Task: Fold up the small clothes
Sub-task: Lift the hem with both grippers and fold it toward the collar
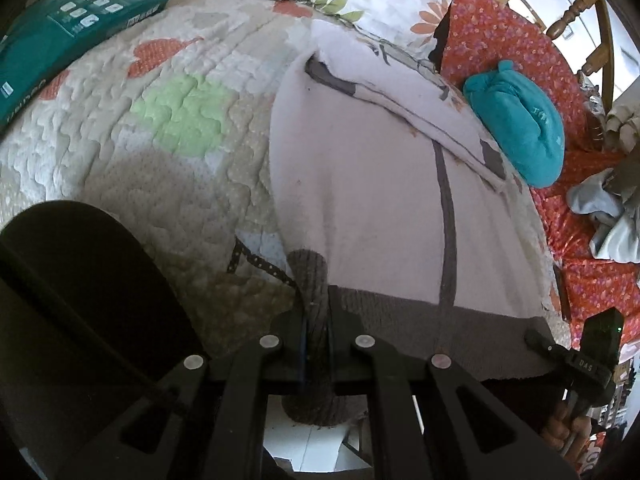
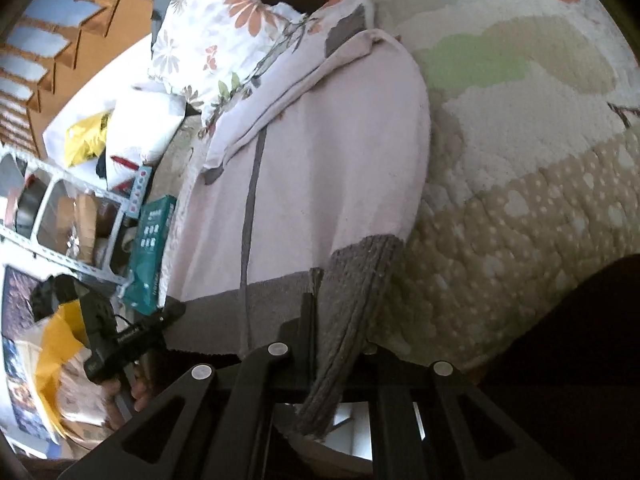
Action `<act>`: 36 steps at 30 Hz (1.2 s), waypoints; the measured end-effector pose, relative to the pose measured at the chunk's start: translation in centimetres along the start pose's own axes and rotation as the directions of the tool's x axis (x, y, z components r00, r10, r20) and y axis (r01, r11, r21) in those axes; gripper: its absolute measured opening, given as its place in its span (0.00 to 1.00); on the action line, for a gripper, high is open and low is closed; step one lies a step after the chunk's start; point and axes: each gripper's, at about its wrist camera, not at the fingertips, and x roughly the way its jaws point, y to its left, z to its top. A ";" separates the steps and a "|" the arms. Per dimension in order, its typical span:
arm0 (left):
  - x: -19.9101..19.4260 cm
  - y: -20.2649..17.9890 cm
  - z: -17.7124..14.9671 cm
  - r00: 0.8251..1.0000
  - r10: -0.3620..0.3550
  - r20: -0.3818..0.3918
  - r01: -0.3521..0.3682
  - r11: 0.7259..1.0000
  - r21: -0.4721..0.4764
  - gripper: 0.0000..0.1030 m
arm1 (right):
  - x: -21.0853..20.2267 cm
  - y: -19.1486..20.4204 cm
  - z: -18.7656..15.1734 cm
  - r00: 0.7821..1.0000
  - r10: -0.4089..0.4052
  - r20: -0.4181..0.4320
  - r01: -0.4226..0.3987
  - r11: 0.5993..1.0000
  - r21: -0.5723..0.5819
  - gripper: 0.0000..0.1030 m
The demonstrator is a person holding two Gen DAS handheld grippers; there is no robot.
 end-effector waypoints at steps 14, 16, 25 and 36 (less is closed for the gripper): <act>-1.3 -3.2 11.1 0.984 -0.054 0.171 0.059 0.998 -0.029 0.07 | -0.6 4.3 9.4 0.992 0.053 0.116 -0.042 0.995 -0.095 0.06; -0.8 -3.6 13.3 0.979 -0.052 0.198 0.061 0.997 -0.041 0.07 | -0.5 5.2 11.7 0.987 0.061 0.146 -0.046 0.994 -0.103 0.06; 3.5 -3.8 19.8 0.977 -0.050 0.207 0.071 0.993 -0.095 0.07 | 3.1 6.0 19.8 0.986 0.029 0.162 -0.017 0.997 -0.074 0.06; 13.5 -3.0 28.3 0.995 0.009 0.098 0.006 0.989 -0.150 0.07 | 11.2 1.9 30.1 0.990 -0.028 0.141 0.019 0.998 0.064 0.09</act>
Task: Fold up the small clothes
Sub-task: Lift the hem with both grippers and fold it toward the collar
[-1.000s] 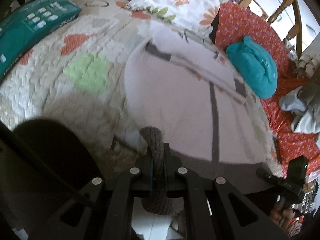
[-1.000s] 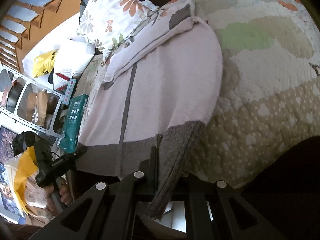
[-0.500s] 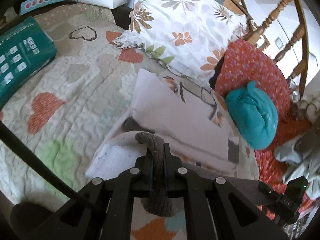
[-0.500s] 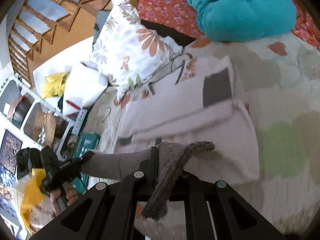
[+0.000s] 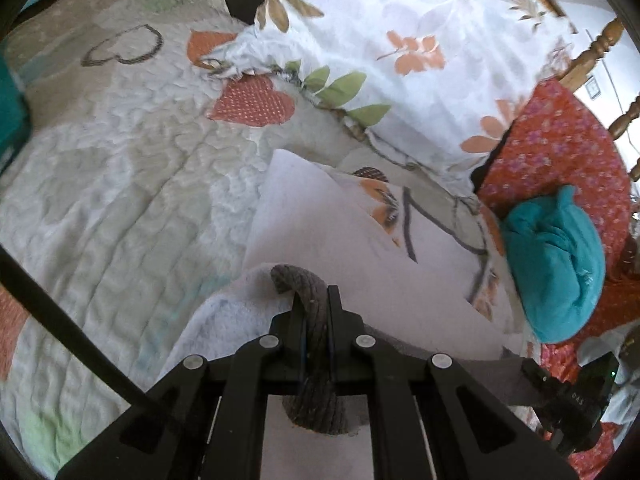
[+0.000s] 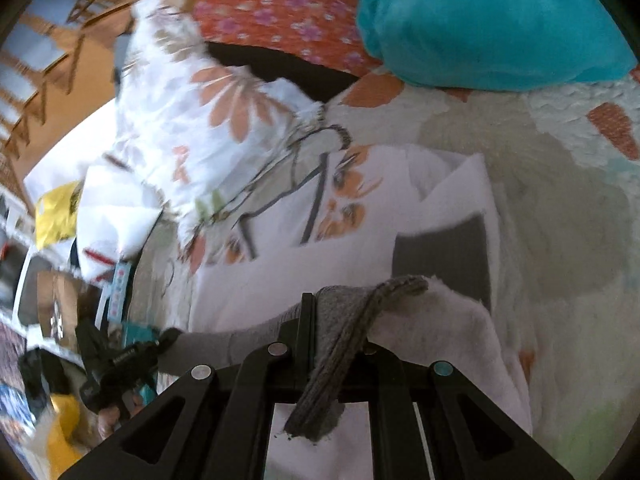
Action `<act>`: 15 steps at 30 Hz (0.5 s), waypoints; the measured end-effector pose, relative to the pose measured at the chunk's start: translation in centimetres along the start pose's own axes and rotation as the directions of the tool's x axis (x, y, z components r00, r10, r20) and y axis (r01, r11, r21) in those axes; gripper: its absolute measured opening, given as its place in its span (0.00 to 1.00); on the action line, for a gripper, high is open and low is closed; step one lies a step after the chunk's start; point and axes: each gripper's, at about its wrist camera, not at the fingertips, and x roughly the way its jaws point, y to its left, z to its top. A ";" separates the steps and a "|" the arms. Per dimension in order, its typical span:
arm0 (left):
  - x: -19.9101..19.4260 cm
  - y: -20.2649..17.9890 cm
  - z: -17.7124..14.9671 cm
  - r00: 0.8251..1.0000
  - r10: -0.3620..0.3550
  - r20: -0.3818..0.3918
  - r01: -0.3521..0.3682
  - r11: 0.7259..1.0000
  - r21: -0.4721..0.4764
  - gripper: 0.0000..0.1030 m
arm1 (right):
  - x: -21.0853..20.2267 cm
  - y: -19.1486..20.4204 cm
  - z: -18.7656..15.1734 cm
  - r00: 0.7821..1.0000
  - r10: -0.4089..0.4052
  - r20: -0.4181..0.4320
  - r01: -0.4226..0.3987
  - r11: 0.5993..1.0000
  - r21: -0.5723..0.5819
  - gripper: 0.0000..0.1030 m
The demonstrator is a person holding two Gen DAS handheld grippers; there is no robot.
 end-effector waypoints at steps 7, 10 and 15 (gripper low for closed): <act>2.9 1.1 2.6 0.996 -0.083 -0.034 0.080 0.994 -0.076 0.18 | 3.1 -2.8 3.2 0.999 -0.014 0.029 0.011 0.994 0.113 0.23; 3.2 1.3 3.3 0.994 -0.112 -0.020 0.109 0.989 -0.103 0.34 | 3.5 -3.2 4.3 0.998 -0.040 0.054 0.033 0.992 0.124 0.37; 1.9 2.0 5.1 0.994 -0.088 0.064 0.097 0.983 -0.154 0.63 | 3.1 -3.2 6.1 0.993 -0.078 0.091 0.067 0.990 0.122 0.49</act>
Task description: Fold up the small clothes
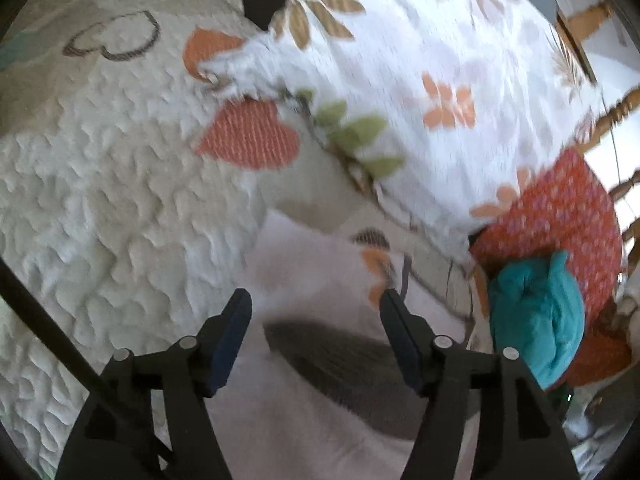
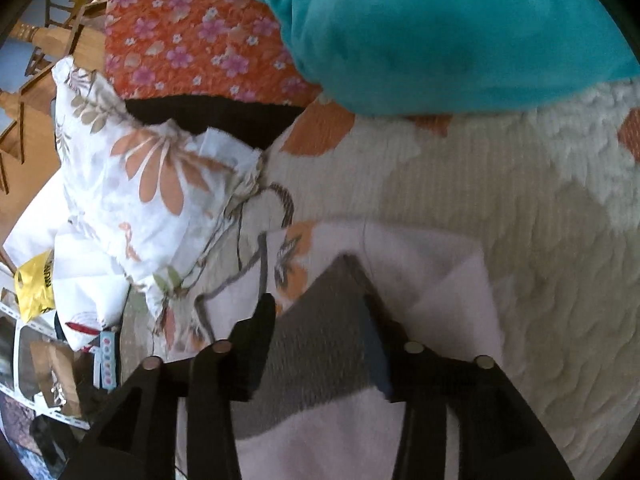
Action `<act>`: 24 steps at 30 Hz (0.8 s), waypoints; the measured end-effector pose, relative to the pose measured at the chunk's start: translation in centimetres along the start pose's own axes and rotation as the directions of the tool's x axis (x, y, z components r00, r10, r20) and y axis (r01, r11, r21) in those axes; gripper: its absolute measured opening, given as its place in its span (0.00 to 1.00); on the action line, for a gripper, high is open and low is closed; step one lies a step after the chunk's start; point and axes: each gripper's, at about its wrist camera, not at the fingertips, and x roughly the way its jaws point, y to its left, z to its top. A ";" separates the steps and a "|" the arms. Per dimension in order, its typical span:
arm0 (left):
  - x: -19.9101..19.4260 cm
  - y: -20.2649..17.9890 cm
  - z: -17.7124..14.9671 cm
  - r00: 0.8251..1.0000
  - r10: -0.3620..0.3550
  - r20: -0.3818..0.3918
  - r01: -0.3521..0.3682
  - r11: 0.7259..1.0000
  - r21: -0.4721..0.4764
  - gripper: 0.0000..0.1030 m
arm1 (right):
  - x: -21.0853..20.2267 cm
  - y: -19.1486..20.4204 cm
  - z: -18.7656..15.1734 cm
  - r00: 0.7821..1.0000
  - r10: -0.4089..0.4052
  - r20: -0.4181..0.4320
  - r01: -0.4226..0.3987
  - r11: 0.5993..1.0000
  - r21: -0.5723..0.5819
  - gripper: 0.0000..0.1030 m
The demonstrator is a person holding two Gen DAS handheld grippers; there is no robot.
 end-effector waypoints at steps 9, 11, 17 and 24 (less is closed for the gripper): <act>-4.8 0.1 -1.9 0.999 0.038 0.014 -0.039 0.997 0.060 0.66 | -6.4 0.0 -2.2 0.995 -0.079 0.064 0.086 0.989 -0.122 0.55; -6.1 0.0 -3.2 0.998 0.055 0.013 -0.056 0.995 0.083 0.66 | -7.9 -0.7 -3.7 0.994 -0.088 0.059 0.095 0.988 -0.120 0.55; -10.8 -1.1 -7.2 0.995 0.092 0.043 -0.098 0.978 0.185 0.67 | -11.5 -2.7 -8.1 0.992 -0.119 0.035 0.122 0.988 -0.099 0.55; -16.5 -4.1 -10.7 0.961 0.179 0.212 -0.251 0.887 0.388 0.74 | -16.1 -2.8 -12.5 0.984 -0.157 0.087 0.169 0.973 -0.158 0.55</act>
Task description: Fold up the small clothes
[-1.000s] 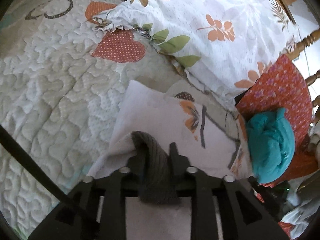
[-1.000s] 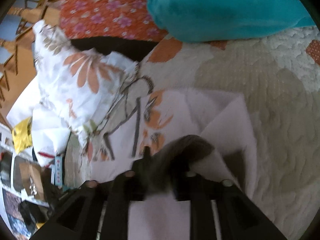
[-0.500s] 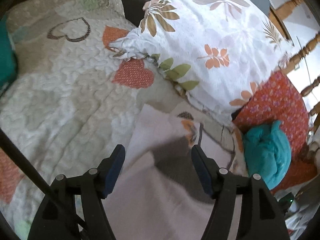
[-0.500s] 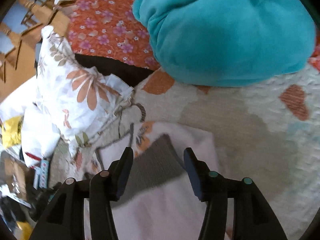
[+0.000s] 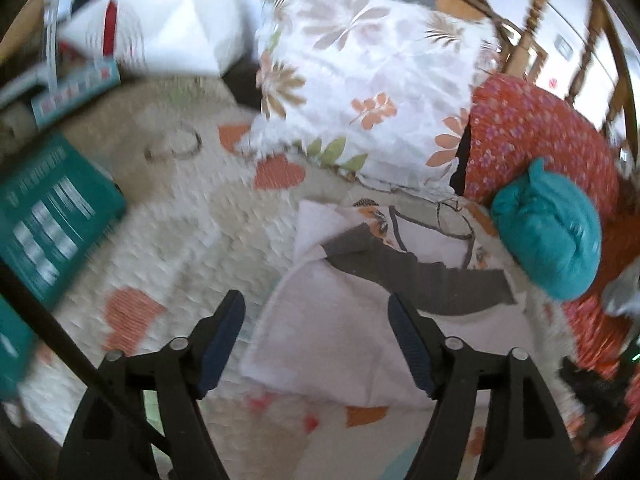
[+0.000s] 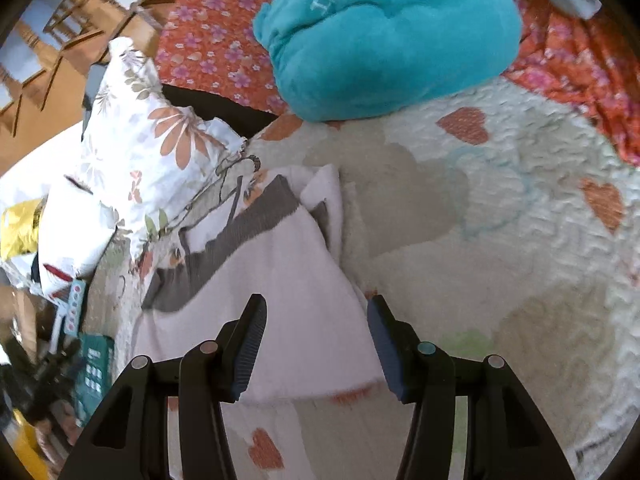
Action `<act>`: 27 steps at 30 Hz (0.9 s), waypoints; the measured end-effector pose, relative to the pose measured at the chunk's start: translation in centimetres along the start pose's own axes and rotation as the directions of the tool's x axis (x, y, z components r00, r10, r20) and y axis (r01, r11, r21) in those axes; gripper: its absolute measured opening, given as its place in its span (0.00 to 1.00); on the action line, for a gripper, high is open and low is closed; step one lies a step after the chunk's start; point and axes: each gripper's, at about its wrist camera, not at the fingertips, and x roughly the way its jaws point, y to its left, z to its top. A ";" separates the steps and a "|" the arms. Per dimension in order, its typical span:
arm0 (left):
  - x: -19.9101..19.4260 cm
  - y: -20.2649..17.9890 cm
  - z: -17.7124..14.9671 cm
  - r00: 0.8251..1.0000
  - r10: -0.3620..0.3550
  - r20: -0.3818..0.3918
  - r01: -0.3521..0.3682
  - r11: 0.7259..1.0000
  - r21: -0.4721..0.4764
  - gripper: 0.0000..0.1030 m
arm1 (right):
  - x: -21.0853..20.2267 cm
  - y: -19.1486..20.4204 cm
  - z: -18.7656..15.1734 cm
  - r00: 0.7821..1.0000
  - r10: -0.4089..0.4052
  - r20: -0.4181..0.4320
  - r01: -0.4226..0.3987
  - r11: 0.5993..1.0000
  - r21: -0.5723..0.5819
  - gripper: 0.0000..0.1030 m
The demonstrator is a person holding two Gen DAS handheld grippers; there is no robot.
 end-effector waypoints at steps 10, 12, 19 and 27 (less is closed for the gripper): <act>0.8 1.4 -2.5 0.999 0.045 0.000 -0.045 0.999 0.012 0.79 | -3.2 1.9 -3.7 0.996 -0.093 0.012 0.094 0.984 -0.149 0.55; 2.5 2.2 -2.4 0.998 0.051 -0.024 -0.051 0.999 -0.003 0.79 | -3.3 2.8 -4.1 0.994 -0.109 0.016 0.110 0.979 -0.174 0.55; 6.8 6.7 -0.5 0.989 0.141 -0.037 -0.144 0.987 -0.077 0.79 | 1.3 8.5 -4.4 0.990 -0.130 -0.058 0.106 0.947 -0.304 0.52; 7.5 11.4 1.6 0.986 0.139 -0.091 -0.156 0.961 -0.228 0.79 | 14.2 21.9 -4.0 0.981 -0.068 -0.180 -0.035 0.857 -0.514 0.43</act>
